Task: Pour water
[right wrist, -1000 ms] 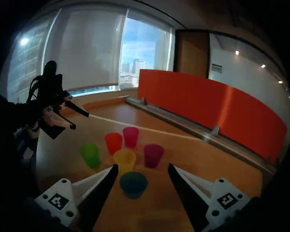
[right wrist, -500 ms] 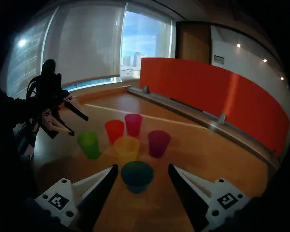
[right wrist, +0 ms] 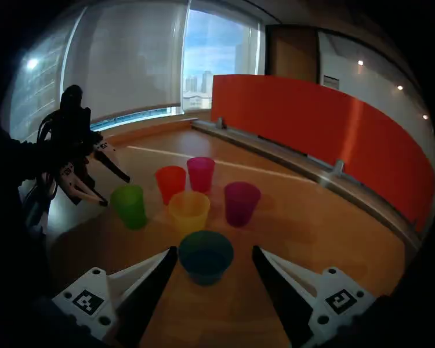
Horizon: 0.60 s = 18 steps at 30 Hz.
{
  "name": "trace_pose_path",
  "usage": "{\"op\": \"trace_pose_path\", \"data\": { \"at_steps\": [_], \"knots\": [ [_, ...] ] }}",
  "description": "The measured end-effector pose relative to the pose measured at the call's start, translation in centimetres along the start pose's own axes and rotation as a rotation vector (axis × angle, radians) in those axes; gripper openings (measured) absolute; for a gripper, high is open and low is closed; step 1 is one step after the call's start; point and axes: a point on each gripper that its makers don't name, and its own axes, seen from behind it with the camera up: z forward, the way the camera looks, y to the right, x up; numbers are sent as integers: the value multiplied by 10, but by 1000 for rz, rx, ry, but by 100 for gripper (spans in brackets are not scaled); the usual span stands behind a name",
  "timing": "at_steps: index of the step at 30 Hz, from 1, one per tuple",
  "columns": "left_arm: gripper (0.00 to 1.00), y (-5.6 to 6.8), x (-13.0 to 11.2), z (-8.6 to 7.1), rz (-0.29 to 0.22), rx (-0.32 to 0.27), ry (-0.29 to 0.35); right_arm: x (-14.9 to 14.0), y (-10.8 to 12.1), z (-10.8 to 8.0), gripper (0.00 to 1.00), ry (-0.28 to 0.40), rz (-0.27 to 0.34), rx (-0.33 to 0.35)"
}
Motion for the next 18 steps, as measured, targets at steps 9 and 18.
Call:
{"op": "trace_pose_path", "data": {
  "at_steps": [9,18],
  "knots": [
    [99,1,-11,14,2,-11,-39,-8,1,9,100,-19,6,6],
    [99,1,-11,29,3,-20,-55,-10,3,14,100,-22,12,14]
  ]
}}
